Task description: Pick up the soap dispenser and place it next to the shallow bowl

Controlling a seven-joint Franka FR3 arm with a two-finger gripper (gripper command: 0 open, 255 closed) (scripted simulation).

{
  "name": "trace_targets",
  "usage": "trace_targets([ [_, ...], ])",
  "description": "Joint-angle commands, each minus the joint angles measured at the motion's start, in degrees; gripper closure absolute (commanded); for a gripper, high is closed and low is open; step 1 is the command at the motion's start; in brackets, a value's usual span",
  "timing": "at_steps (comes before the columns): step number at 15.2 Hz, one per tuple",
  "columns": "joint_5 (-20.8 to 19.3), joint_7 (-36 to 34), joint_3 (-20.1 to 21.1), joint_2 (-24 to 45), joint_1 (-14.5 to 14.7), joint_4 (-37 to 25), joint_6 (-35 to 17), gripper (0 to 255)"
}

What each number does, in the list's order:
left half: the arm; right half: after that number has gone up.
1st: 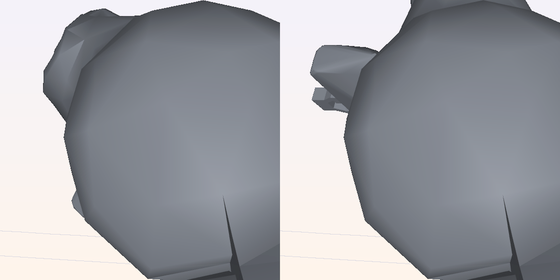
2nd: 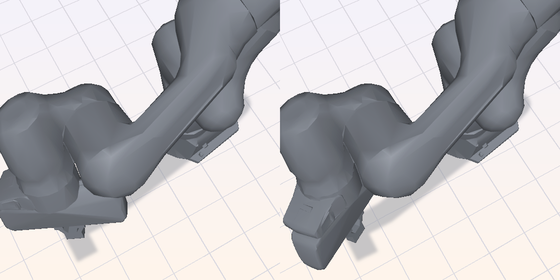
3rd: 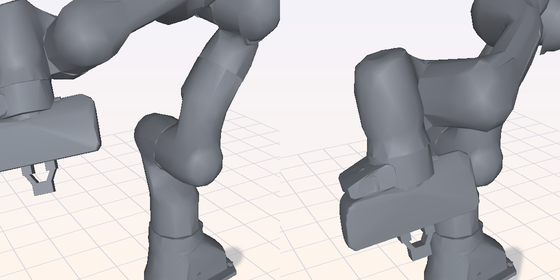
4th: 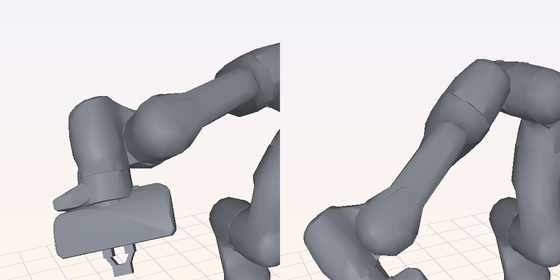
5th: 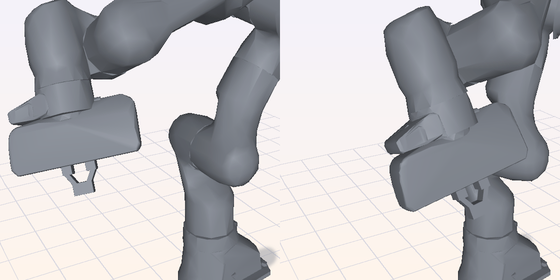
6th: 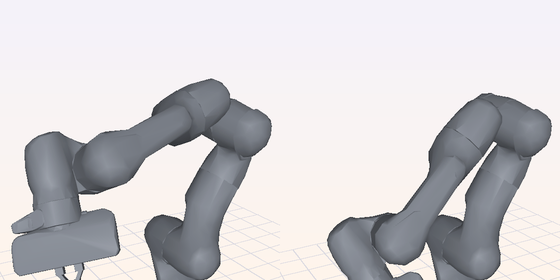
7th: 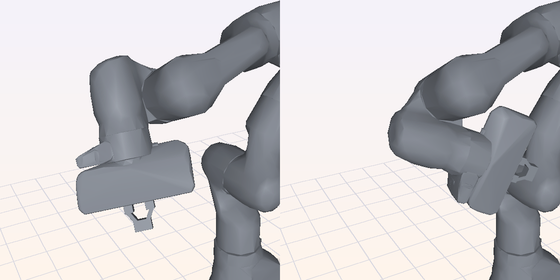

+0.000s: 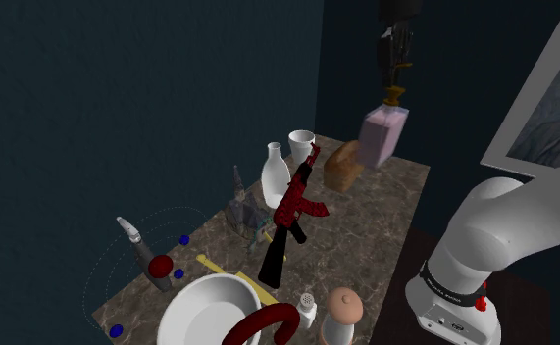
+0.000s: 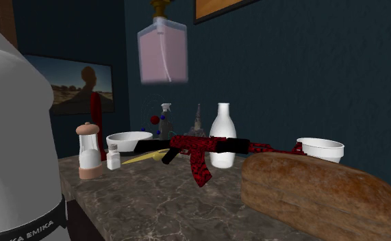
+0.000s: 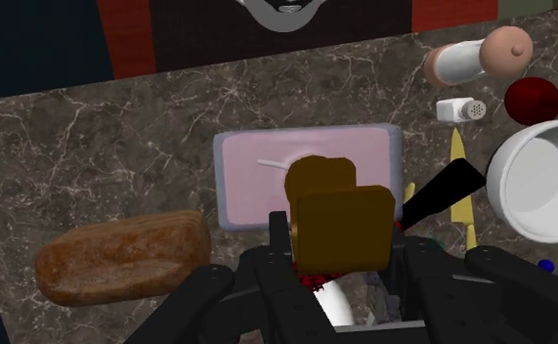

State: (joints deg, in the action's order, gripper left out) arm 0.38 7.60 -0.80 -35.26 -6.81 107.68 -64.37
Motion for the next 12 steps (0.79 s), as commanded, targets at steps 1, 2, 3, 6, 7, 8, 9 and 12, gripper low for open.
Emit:
trace_targets([
  [1, 2.25, -3.61, 2.8, -1.72, 0.5, 1.32, 0.34, 255],
  [2, 3.22, -5.07, 3.96, -2.2, 0.73, 1.58, 0.49, 255],
  [3, 4.22, -6.52, 5.14, -2.62, 0.92, 1.78, 0.63, 255],
  [6, 7.29, -10.92, 8.72, -3.55, 1.5, 2.03, 0.92, 255],
  [7, 8.32, -12.41, 9.92, -3.75, 1.69, 2.0, 0.98, 255],
  [8, 9.37, -13.88, 11.15, -3.89, 1.85, 1.91, 1.02, 255],
  [9, 10.41, -15.37, 12.38, -3.98, 2.01, 1.76, 1.03, 255],
  [12, 13.49, -19.85, 16.13, -3.91, 2.42, 0.98, 0.94, 255],
])
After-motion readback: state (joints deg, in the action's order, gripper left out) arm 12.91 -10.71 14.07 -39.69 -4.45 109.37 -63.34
